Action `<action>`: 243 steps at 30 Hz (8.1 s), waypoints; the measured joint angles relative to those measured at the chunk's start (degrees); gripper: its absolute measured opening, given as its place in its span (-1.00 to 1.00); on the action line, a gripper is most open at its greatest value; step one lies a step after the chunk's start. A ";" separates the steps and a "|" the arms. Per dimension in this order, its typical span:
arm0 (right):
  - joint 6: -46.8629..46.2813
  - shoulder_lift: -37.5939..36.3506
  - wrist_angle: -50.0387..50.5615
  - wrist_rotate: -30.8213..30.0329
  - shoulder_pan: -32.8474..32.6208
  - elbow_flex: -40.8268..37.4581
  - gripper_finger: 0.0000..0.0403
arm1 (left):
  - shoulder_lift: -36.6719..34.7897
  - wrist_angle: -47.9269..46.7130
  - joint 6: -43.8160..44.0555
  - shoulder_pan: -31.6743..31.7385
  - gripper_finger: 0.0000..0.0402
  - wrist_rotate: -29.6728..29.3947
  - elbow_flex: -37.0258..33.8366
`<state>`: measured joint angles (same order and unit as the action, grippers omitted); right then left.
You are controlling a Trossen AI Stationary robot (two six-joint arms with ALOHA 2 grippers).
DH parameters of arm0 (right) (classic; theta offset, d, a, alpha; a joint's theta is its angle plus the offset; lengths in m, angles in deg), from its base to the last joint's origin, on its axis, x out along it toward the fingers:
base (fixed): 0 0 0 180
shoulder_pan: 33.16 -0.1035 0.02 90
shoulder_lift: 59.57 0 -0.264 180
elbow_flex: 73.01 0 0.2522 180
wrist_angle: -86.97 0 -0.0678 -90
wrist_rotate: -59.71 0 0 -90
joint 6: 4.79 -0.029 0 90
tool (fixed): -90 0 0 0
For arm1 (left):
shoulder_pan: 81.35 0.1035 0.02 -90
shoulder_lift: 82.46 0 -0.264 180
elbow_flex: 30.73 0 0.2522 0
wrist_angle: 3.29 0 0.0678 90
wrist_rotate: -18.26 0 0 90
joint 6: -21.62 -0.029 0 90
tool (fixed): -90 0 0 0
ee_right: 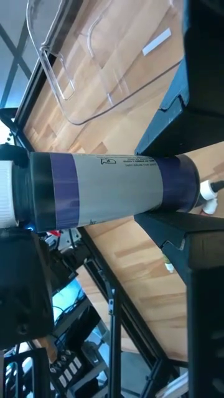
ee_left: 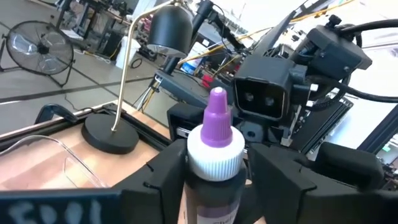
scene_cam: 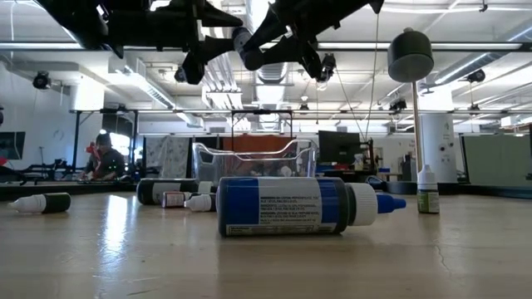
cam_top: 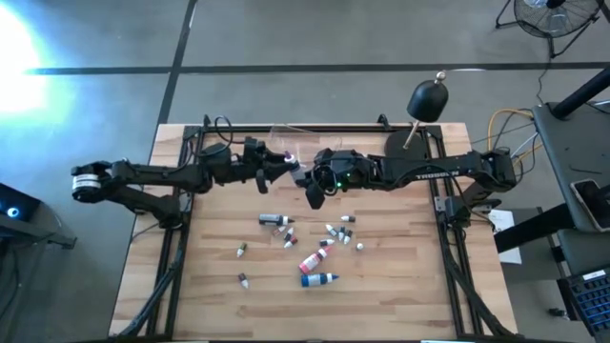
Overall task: Pick & Place food coloring
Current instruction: Put the large violet food coloring bottle into the transparent bin, then put the large blue food coloring bottle into the transparent bin
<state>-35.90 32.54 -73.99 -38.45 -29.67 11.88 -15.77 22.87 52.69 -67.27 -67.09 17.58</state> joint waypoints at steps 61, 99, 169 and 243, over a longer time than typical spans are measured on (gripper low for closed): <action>-5.38 -0.98 22.80 -7.06 -0.59 -0.42 0.14 | 18.54 -13.49 -10.37 1.84 -0.58 -47.09 1.82; -5.14 -0.98 23.43 -6.86 -0.61 -0.82 0.12 | 22.40 -17.92 -6.51 1.73 -0.27 -46.71 5.56; 9.62 22.40 29.15 7.88 -28.11 8.08 -0.04 | -4.93 -63.19 -4.26 -31.88 -0.27 -16.06 -7.73; 0.38 4.64 83.93 15.68 12.75 13.80 -0.48 | -4.97 -64.08 4.07 -31.43 -0.27 -24.21 -7.71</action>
<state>-35.52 37.18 9.94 -22.77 -16.92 25.68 -20.74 -41.22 56.76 -98.70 -91.30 9.88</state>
